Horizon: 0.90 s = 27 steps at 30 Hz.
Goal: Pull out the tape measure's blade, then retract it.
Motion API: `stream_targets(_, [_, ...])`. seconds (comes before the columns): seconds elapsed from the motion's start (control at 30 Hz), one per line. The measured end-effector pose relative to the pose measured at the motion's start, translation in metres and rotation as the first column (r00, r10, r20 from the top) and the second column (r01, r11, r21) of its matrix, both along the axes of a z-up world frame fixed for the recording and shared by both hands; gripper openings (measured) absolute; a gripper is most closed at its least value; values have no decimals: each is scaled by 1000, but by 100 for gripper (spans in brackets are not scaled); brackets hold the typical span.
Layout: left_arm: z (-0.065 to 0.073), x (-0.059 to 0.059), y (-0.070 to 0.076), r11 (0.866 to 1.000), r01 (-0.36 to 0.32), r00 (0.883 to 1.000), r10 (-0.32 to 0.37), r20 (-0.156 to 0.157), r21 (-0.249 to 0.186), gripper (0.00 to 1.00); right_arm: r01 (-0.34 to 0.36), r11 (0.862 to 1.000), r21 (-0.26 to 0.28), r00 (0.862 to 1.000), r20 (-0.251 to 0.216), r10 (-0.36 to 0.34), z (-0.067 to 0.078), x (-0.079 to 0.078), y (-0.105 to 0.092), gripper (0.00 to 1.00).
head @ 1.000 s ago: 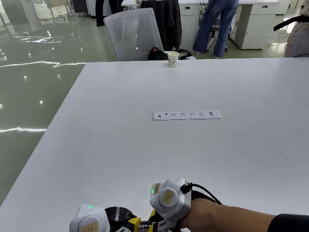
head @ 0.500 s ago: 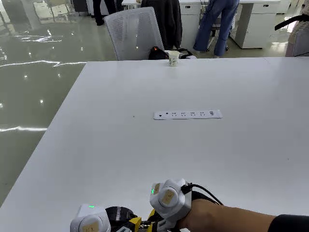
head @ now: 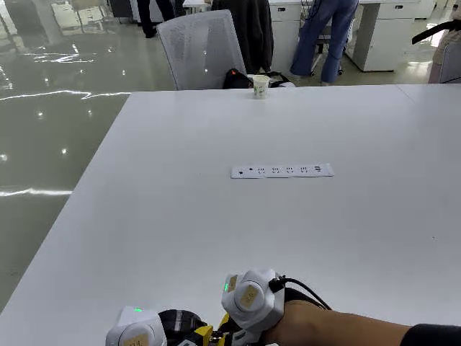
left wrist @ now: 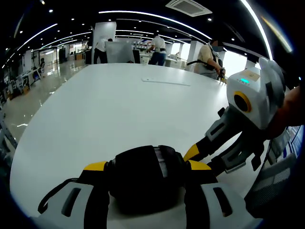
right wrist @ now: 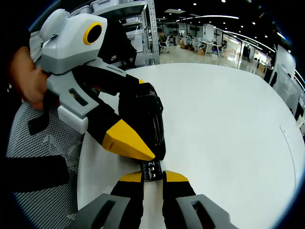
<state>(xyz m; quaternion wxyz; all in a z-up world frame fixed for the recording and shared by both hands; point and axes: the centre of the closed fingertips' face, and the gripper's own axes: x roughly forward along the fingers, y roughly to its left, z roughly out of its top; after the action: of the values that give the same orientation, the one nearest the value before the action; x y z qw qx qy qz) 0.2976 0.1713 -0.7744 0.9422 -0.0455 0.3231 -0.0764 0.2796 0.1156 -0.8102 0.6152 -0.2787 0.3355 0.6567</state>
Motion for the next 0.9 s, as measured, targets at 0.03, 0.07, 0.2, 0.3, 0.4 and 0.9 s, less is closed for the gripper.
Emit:
stream_targets(0.03, [0, 0, 0, 1000, 1, 1000, -1, 0, 1, 59, -3, 1000, 2, 1000, 1, 3, 0, 0, 1, 12])
stream_targets(0.07, [0, 0, 0, 1000, 0, 1000, 0, 0, 1, 59, -4, 1000, 2, 1000, 2, 4, 0, 0, 1, 12])
stream_targets(0.2, [0, 0, 0, 1000, 0, 1000, 0, 0, 0, 59, -1, 1000, 8, 1000, -3, 1, 0, 0, 3, 12])
stream_targets(0.3, [0, 0, 0, 1000, 0, 1000, 0, 0, -1, 59, 0, 1000, 11, 1000, -8, 1, 0, -1, 3, 12])
stream_targets(0.4, [1, 0, -1, 1000, 1, 1000, -1, -1, -2, 59, 4, 1000, 15, 1000, -11, -3, 0, -1, 5, 12])
stream_targets(0.9, [0, 0, 0, 1000, -1, 1000, 1, 2, -2, 59, 3, 1000, 25, 1000, -9, -3, 1, -1, 11, 12])
